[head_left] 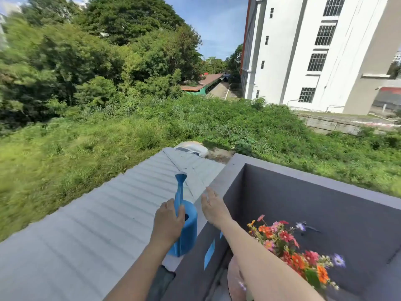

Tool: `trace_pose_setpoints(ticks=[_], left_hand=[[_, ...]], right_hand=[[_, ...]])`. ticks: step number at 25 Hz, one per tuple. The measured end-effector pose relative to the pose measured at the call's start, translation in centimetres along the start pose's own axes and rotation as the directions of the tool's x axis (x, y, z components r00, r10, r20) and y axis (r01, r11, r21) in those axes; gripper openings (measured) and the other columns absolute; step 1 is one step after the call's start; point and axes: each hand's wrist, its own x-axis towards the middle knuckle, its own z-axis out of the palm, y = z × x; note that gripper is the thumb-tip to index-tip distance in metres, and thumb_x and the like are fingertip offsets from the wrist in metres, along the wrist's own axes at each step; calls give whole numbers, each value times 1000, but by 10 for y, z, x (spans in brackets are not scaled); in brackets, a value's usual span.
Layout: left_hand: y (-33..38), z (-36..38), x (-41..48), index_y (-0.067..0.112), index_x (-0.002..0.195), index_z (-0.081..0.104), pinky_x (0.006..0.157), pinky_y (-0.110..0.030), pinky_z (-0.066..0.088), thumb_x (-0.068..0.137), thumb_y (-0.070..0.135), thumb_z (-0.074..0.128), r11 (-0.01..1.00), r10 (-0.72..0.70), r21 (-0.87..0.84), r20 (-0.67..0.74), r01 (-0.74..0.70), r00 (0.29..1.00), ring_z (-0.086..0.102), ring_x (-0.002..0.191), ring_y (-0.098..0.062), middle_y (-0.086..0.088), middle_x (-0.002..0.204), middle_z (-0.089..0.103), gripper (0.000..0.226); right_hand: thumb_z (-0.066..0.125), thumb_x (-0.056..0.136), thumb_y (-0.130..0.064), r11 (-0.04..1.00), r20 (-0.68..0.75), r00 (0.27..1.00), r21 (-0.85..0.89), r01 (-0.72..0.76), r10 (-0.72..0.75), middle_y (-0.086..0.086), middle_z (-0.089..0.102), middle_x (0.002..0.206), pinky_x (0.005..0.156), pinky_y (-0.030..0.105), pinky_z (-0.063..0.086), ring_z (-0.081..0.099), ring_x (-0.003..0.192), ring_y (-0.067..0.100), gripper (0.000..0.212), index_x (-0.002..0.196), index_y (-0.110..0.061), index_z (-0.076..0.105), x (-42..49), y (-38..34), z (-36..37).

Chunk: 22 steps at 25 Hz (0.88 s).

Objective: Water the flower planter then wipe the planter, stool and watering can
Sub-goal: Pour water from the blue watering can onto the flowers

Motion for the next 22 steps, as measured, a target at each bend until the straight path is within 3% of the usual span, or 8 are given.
trace_pose_setpoints(ticks=[3,7,13,17,20,22], left_hand=[[-9,20,-8,6,120,54,83,-32,40,99,28,41,979,-133,-165,-66,120,989,56,104,-27,-9,112,62,33],[-5,39,-16,19,95,52,72,-33,46,100,29,40,909,-228,-364,-30,202,973,58,78,-19,0,85,61,16],[-5,58,-20,16,70,46,55,-26,38,99,39,40,820,-362,-487,-31,303,932,44,56,-13,1,61,47,38],[-6,58,-20,14,58,40,50,-24,32,97,34,46,832,-352,-499,-138,242,926,35,48,-13,3,51,39,44],[-14,46,-14,8,54,37,51,-29,31,97,32,49,829,-332,-510,-122,228,936,32,48,-14,1,47,36,50],[-13,36,-13,0,55,45,51,-32,34,96,35,51,831,-253,-530,-96,166,963,36,47,-10,1,48,42,53]], right_hand=[[23,102,-31,999,74,996,-22,-40,41,11,21,159,115,33,21,23,145,25,55,149,-3,21,19,16,26],[19,102,-36,998,154,987,-50,-42,50,7,19,160,117,32,18,20,147,21,58,151,-5,18,30,34,56],[20,102,-36,990,160,985,116,-81,62,3,24,159,118,31,17,23,146,17,55,151,-11,21,29,44,77],[19,102,-36,986,177,981,135,-102,77,4,30,157,117,32,21,28,144,18,55,150,-10,25,23,40,74],[19,101,-39,976,152,982,168,-138,113,8,43,147,109,36,35,42,132,22,55,145,-9,32,12,35,66],[21,102,-38,959,98,985,233,-160,140,9,45,145,105,34,34,43,130,23,53,143,-8,33,-1,31,60]])
